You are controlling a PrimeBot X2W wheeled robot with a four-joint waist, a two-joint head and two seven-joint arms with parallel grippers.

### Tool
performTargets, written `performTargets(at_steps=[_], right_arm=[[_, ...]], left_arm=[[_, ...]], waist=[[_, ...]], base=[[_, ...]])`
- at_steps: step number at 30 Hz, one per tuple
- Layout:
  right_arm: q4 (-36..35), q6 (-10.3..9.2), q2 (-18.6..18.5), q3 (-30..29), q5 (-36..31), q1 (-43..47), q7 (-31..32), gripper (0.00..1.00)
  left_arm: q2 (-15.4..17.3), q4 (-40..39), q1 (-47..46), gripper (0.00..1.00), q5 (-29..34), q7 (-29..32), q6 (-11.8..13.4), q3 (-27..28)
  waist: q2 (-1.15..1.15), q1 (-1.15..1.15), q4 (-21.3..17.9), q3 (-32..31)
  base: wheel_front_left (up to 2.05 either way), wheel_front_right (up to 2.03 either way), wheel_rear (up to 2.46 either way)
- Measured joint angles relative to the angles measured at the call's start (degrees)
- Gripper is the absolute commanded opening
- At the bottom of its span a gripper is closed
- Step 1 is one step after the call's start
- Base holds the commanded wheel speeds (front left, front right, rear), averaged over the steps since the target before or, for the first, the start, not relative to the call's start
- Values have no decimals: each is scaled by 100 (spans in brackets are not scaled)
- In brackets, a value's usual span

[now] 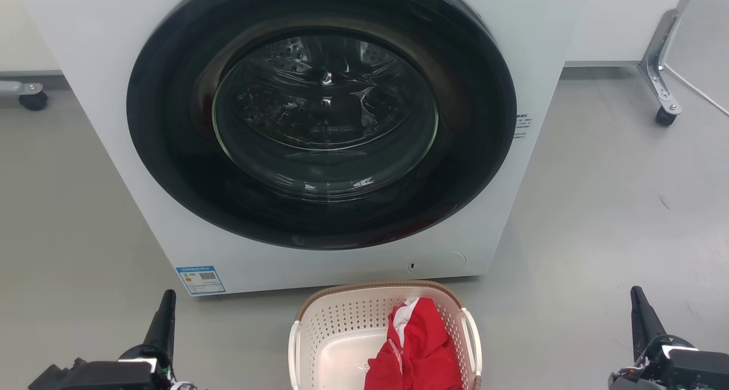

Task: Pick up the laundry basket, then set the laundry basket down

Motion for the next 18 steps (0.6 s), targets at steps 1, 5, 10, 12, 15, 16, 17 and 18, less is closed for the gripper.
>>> performTargets(at_steps=[1,5,10,12,15,16,17,18], right_arm=[[0,0,0,0,0,0,0,0],[0,0,0,0,0,0,0,0],[-1,0,0,0,0,0,0,0],[-1,0,0,0,0,0,0,0],[-1,0,0,0,0,0,0,0],[-1,0,0,0,0,0,0,0],[-1,0,0,0,0,0,0,0],[-1,0,0,0,0,0,0,0]], left_arm=[[0,0,0,0,0,0,0,0],[0,1,0,0,0,0,0,-1],[0,1,0,0,0,0,0,-1],[0,1,0,0,0,0,0,-1],[0,1,0,0,0,0,0,-1],[0,1,0,0,0,0,0,-1],[0,1,0,0,0,0,0,-1],[0,1,0,0,0,0,0,-1]], waist=[[0,0,0,0],[0,0,0,0],[0,0,0,0],[0,0,0,0],[0,0,0,0],[0,0,0,0],[0,0,0,0],[0,0,0,0]], base=[[0,0,0],[0,0,0],[0,0,0],[0,0,0],[0,0,0],[0,0,0],[0,0,0],[0,0,0]])
